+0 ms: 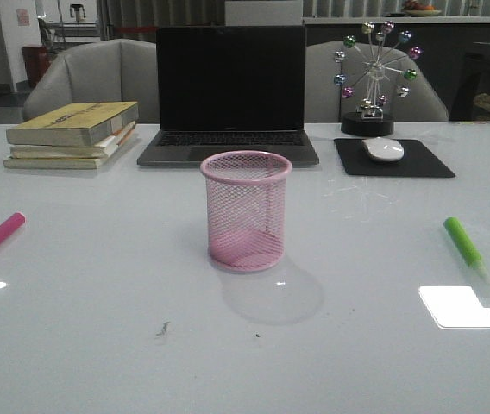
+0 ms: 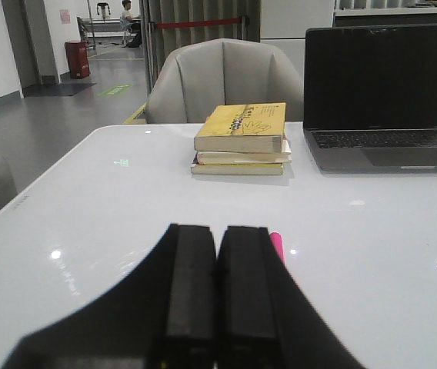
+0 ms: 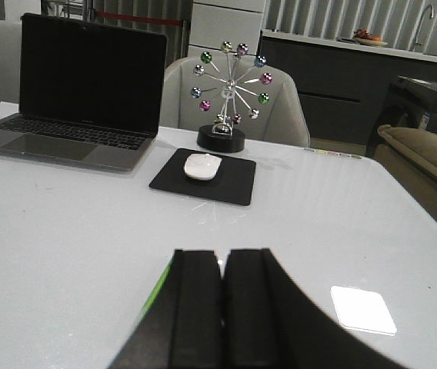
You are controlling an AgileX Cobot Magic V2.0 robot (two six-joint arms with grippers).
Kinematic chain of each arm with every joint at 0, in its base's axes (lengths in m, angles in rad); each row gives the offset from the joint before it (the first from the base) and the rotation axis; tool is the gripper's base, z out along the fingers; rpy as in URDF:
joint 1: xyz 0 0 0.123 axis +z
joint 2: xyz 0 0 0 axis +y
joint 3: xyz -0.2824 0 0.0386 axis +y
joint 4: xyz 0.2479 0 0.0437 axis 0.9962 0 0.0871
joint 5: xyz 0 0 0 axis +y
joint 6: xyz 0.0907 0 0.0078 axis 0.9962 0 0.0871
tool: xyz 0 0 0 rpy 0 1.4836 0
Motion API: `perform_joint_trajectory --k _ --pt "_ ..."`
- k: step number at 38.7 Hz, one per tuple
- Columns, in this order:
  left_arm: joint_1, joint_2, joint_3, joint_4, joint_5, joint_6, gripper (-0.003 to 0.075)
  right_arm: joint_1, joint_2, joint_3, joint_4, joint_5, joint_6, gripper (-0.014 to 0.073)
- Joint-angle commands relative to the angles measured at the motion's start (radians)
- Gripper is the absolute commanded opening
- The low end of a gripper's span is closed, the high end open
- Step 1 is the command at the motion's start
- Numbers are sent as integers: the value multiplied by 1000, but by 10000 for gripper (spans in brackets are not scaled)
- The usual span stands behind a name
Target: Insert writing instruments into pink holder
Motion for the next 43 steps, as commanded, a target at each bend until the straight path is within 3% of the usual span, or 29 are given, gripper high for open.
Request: perform_joint_trajectory --k 1,28,35,43 --pt "2 -20 2 0 -91 -4 92 -2 -19 0 -2 -91 -1 57" --pt "2 -20 2 0 -91 -4 92 -2 -19 0 -2 -93 -1 57" --pt "2 -20 2 -56 -216 -4 92 -2 -19 0 -2 -102 -1 57" --pt "2 -20 2 -60 -392 -4 92 -2 -19 0 -1 -248 -1 57"
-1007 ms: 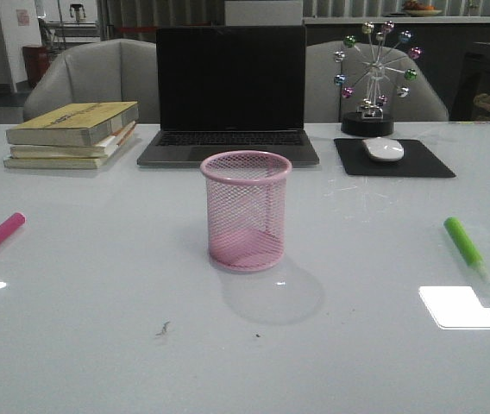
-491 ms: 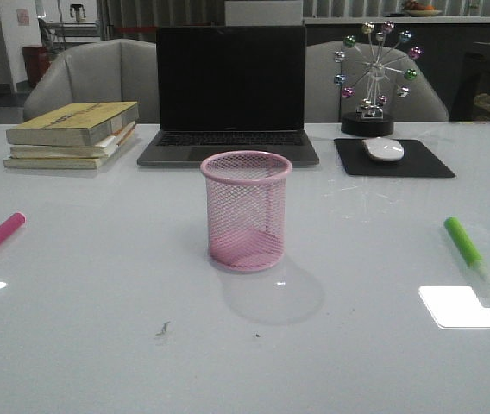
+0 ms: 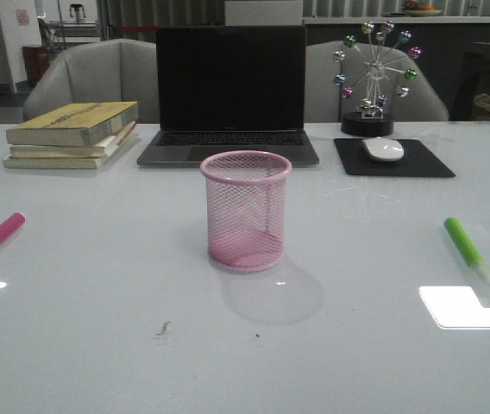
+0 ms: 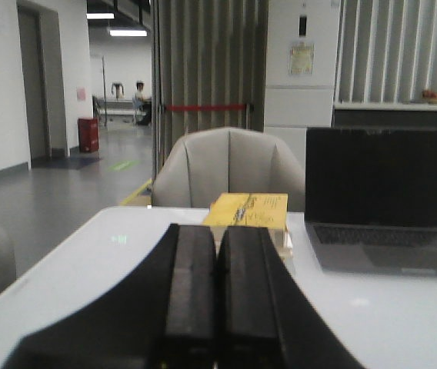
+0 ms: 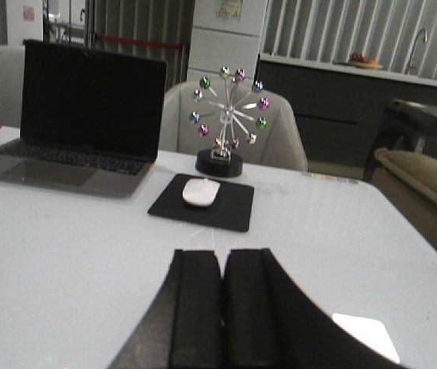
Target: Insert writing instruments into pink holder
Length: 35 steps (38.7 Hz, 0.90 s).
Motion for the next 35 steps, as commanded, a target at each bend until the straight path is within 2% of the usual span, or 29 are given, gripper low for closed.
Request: perform_joint_trajectory --k 1,6,13,16,19,25,28,32,35 --pt "2 -20 0 -11 -167 -4 92 -2 -19 0 -1 -199 -1 57" --pt "2 -20 -20 -11 -216 -4 92 -2 -19 0 -1 -268 -1 57" --pt "2 -16 -121 11 -185 -4 92 -1 -19 -41 -1 -302 45 57" --pt "2 -2 -181 50 -114 -4 92 -1 -19 -108 -1 -232 45 57" --pt "2 27 -259 88 -27 -4 92 -2 -11 -206 -1 -92 44 57" --pt "2 146 -377 101 35 -4 92 -2 74 -398 -1 204 44 57" --pt "2 237 -438 101 68 -4 92 -2 161 -464 -1 273 44 57" --pt "2 367 -519 101 150 -4 92 -2 277 -513 -1 274 44 57" --pt "2 454 -557 101 163 -4 92 -2 382 -543 -1 270 44 57"
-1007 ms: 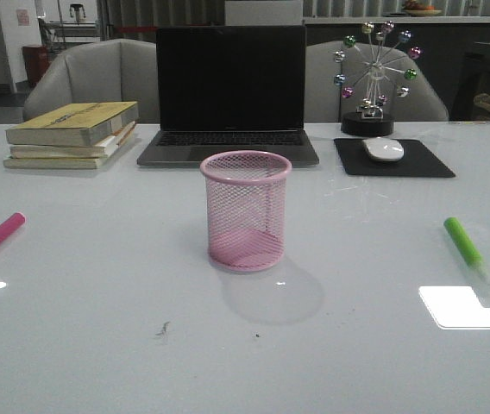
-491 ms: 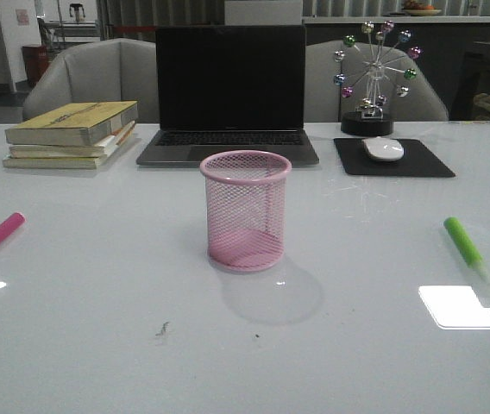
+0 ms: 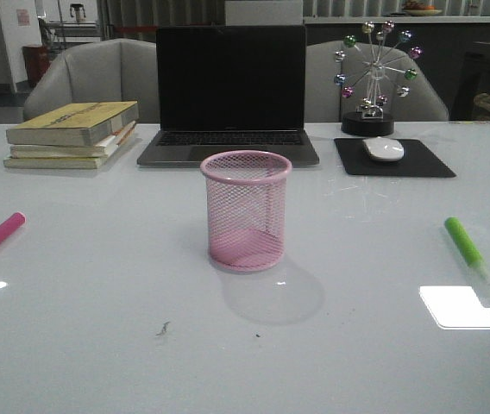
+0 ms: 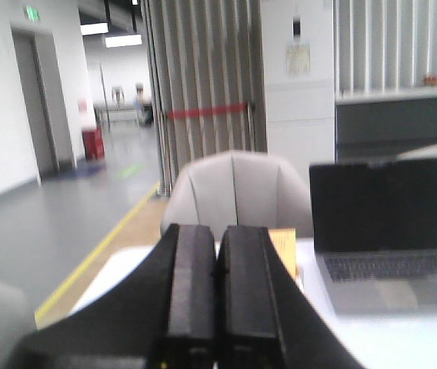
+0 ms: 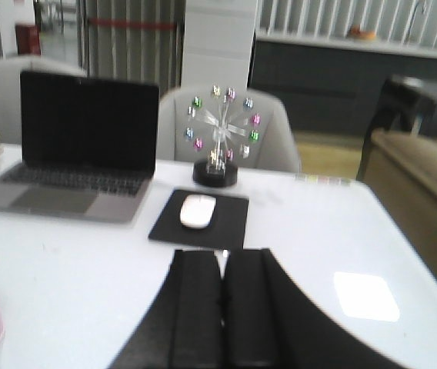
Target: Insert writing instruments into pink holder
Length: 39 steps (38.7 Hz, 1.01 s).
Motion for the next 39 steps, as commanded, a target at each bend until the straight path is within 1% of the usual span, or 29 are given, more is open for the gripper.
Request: perform_joint_trajectory --k 1,4,7,8,10,12,14,15,16,17,19,21,24,27,28,30,32,34,36,39 --pt "2 112 -78 3 -47 -4 92 -2 125 -67 -2 -74 2 57" --pt "2 183 -107 3 -47 -4 92 -2 207 -82 -2 -94 2 57" --pt "2 249 -144 3 -47 -4 92 -2 302 -93 -2 -145 2 62" --pt "2 271 -153 3 -47 -4 92 -2 322 -93 -2 -169 2 76" --pt "-9 314 -175 3 -45 -4 95 -2 363 -93 -2 -227 2 136" --pt "-26 351 -188 3 -45 -4 125 -2 401 -93 -2 -276 2 235" --pt "-50 388 -195 1 -52 -4 184 -2 439 -93 -2 -319 2 371" --pt "-58 404 -195 1 -60 -4 219 -2 452 -93 -2 -329 2 417" --pt "-71 421 -195 1 -60 -4 263 -2 465 -93 -2 -340 2 445" --pt "-81 431 -195 1 -72 -4 289 -2 474 -93 -2 -348 2 473" --pt "-97 452 -195 1 -90 -4 342 -2 496 -93 -2 -365 2 493" --pt "-109 476 -195 1 -116 -4 370 -2 518 -93 -2 -389 2 488" --pt "-130 523 -195 1 -193 -4 375 -2 556 -93 1 -397 4 489" --pt "-141 575 -195 -6 -239 -4 374 -2 603 -93 21 -400 4 489" --pt "-141 594 -195 -6 -249 -4 374 -2 617 -94 29 -386 4 489" --pt "-141 619 -195 -8 -256 -4 374 -2 641 -116 59 -306 4 489" --pt "-141 632 -197 -8 -246 -4 375 -2 671 -160 84 -167 4 489" --pt "-141 642 -214 -33 -200 -4 375 -2 701 -209 91 -67 4 489" --pt "-141 650 -237 -51 -141 -4 375 -2 729 -256 92 3 4 489" --pt "-141 662 -271 -53 -81 -4 375 -2 771 -326 101 77 4 489"
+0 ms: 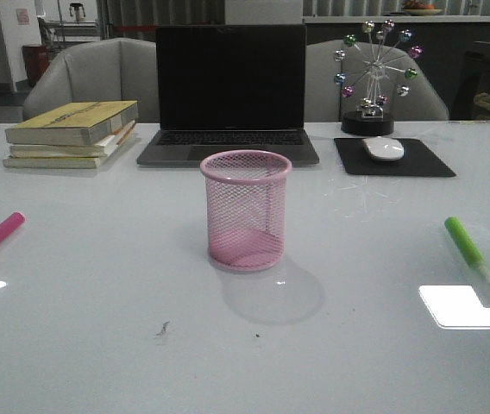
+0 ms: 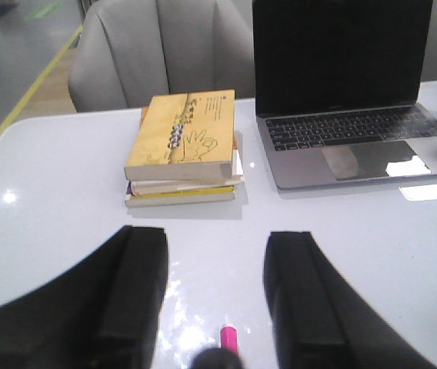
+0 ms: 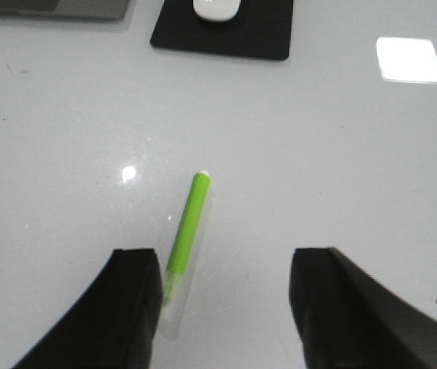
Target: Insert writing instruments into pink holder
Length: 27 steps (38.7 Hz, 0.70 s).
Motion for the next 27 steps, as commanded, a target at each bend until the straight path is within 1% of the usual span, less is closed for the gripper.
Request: perform_joint_trajectory --k 1,8,13,19,27 --pt "-8 1 -81 -20 8 -4 375 -2 40 -136 16 55 1 489" --pt "-8 43 -166 -50 136 -4 375 -2 154 -286 27 194 1 489" --pt "-8 99 -203 -64 199 -4 375 -1 247 -342 44 261 1 489" --pt "-8 171 -212 -64 214 -4 375 18 372 -378 57 255 1 489" --pt "-8 223 -212 -64 214 -4 375 60 510 -394 57 186 0 489"
